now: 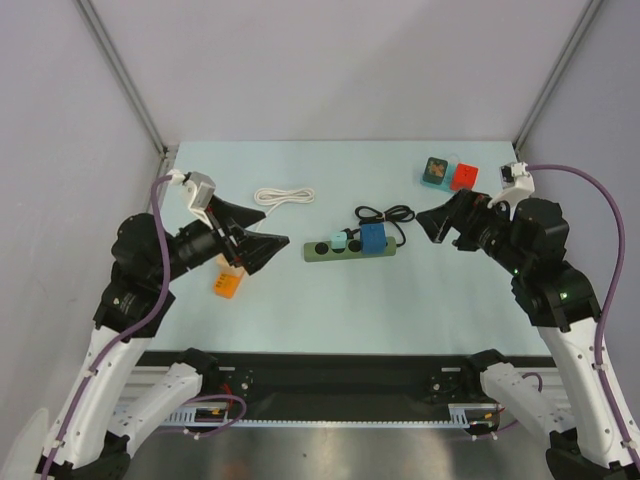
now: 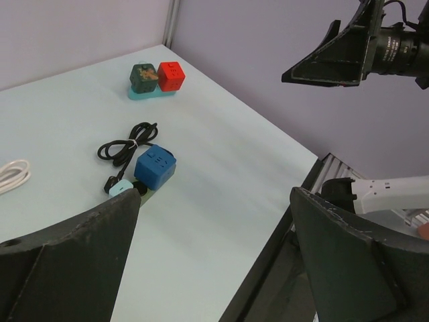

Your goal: Insert the plug

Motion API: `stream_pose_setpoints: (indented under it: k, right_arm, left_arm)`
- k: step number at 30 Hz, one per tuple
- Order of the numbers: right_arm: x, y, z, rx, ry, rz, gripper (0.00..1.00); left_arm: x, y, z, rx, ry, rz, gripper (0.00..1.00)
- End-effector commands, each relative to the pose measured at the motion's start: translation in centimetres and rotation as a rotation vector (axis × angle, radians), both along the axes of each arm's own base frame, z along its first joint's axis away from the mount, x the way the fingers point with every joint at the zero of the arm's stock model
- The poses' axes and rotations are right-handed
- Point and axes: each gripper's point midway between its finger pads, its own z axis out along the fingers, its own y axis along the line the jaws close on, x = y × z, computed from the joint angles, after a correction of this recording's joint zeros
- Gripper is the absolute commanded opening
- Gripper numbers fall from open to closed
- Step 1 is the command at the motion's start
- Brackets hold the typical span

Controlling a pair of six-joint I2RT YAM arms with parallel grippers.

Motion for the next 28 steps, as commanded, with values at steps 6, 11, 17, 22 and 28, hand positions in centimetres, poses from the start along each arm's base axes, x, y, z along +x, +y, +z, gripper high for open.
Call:
stream_pose_setpoints:
  k: [6, 11, 17, 22, 28]
  right_arm:
    - [0.2, -0.7, 1.3, -0.029, -0.051, -0.020, 1.00]
    - [0.4, -0.7, 1.0, -0.038, -0.040, -0.025, 1.00]
    - [0.3, -1.0, 1.2, -0.050, -0.048, -0.034, 1.00]
    - [0.2, -0.9, 1.3, -0.049, -0.048, -0.028, 1.00]
    - [0.2, -1.2, 1.1, -0.057, -0.034, -0.044, 1.00]
  left_arm:
    - [0.5, 0.3, 0.5, -0.015, -0.008, 0.034, 1.00]
    - [0.4, 0.4, 1.0, -0.020, -0.029, 0.031, 1.00]
    - [0.4, 0.4, 1.7, -0.020, -0.050, 0.034, 1.00]
    - [0.2, 0.4, 1.7, -0.023, -0.052, 0.031, 1.00]
    - [0.1, 0.5, 1.6, -0.023, -0.053, 0.034, 1.00]
